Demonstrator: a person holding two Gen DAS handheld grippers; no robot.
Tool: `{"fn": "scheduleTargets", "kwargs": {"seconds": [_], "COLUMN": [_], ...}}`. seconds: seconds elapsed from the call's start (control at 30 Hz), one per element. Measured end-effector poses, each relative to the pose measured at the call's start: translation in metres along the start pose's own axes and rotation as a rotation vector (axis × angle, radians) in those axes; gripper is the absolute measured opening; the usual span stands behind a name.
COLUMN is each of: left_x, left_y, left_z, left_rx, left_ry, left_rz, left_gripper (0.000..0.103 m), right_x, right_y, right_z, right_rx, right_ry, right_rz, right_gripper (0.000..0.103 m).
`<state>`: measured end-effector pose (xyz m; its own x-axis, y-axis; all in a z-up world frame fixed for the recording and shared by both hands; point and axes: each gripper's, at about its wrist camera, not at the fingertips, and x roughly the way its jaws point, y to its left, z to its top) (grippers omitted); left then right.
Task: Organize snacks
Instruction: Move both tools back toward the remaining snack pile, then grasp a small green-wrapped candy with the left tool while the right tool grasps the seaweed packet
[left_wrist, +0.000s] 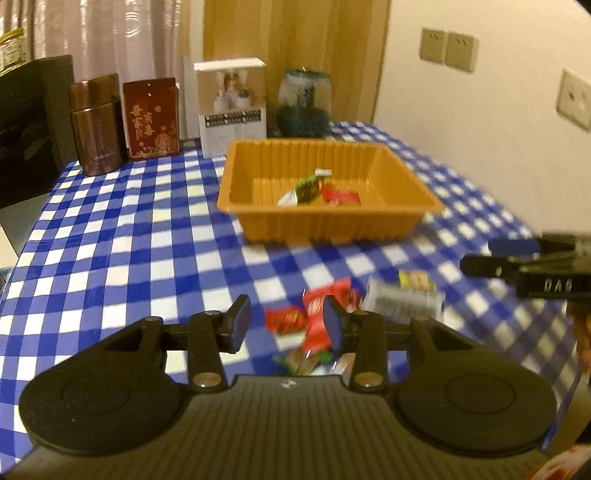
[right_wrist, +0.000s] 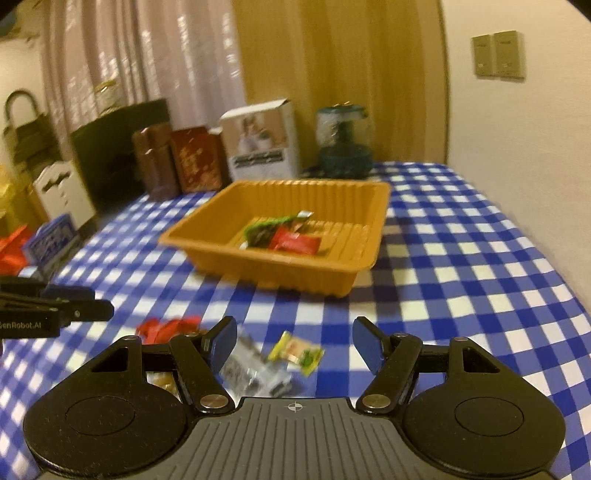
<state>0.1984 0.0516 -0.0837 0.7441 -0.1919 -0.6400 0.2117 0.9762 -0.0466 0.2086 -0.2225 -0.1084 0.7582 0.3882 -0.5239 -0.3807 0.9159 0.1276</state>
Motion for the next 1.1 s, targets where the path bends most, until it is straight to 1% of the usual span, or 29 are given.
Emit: {"fn": "scheduleTargets", "kwargs": {"seconds": [0.17,0.27,0.37,0.43,0.5,0.57,0.67,0.73,0.8,0.9,1.0,1.07,1.1], "left_x": [0.002,0.005,0.01,0.015,0.021,0.026,0.035,0.042,0.046,0.053,0.058,0.061,0.062], "left_y": [0.008,0.01,0.009,0.009,0.008,0.007,0.006,0.006,0.007,0.006,0.006,0.006,0.006], "left_z": [-0.024,-0.032,-0.033,-0.032,-0.031,-0.03,-0.03,-0.03,-0.028,-0.026,-0.025,-0.024,-0.025], "left_rx": [0.071,0.124,0.18,0.224,0.286,0.331,0.385,0.404,0.405,0.437,0.448,0.458,0.461], "left_ry": [0.032,0.05,0.048,0.058,0.062,0.069,0.08,0.086,0.088,0.094,0.105,0.113,0.117], "left_rz": [-0.04,-0.062,-0.082,-0.113,-0.133,-0.165,-0.192,-0.196,-0.218,-0.251,-0.261,-0.271,-0.278], "left_gripper": [0.039,0.039,0.039,0.039,0.039,0.039,0.039,0.038,0.038,0.038,0.038,0.037,0.034], "right_x": [0.005,0.013,0.022,0.029,0.034,0.038,0.043,0.047,0.049,0.053,0.058,0.061,0.062], "right_y": [0.007,0.013,0.019,0.021,0.022,0.022,0.024,0.025,0.026,0.028,0.03,0.03,0.03], "right_z": [-0.012,-0.018,-0.017,-0.017,-0.017,-0.017,-0.019,-0.019,-0.019,-0.018,-0.016,-0.015,-0.014], "right_rx": [-0.095,-0.149,-0.214,-0.254,-0.27,-0.276,-0.297,-0.312,-0.322,-0.33,-0.341,-0.342,-0.344], "right_ry": [0.031,0.059,0.08,0.095,0.1,0.107,0.12,0.124,0.126,0.126,0.127,0.129,0.131], "right_rz": [0.066,0.097,0.13,0.141,0.148,0.149,0.148,0.157,0.162,0.173,0.182,0.188,0.19], "right_gripper": [0.069,0.069,0.069,0.069,0.069,0.069,0.069,0.069,0.069,0.069,0.069,0.069,0.069]}}
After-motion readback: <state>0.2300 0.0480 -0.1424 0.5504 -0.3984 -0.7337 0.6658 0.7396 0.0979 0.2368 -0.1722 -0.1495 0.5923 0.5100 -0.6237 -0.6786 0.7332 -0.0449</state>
